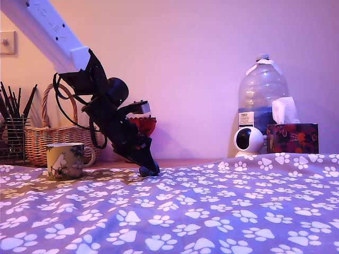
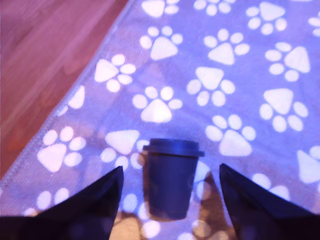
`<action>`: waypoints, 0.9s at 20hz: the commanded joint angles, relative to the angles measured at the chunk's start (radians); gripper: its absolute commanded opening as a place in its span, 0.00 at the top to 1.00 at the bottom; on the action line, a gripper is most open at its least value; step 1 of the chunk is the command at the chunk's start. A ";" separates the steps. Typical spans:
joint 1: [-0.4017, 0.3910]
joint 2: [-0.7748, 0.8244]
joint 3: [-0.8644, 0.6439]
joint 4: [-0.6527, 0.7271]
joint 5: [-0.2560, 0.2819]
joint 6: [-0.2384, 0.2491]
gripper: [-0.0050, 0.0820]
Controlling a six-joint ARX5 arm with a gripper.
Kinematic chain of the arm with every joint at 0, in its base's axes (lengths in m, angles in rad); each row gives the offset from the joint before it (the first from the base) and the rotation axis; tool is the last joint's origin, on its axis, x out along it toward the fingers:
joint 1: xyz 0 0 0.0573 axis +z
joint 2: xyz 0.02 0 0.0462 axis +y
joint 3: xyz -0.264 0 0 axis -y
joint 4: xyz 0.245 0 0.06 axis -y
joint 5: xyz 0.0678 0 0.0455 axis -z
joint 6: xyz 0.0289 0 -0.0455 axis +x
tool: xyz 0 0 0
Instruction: Pick the coffee capsule and then drop it inside the coffee cup in front of you
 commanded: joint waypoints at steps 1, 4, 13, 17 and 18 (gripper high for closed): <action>0.005 0.023 -0.005 -0.001 0.012 0.012 0.33; 0.005 0.043 -0.005 -0.008 0.020 0.011 0.33; 0.003 0.050 -0.005 0.005 0.025 0.011 0.33; 0.003 0.050 -0.005 0.005 0.029 0.011 0.33; 0.003 0.050 -0.005 0.004 0.029 0.011 0.33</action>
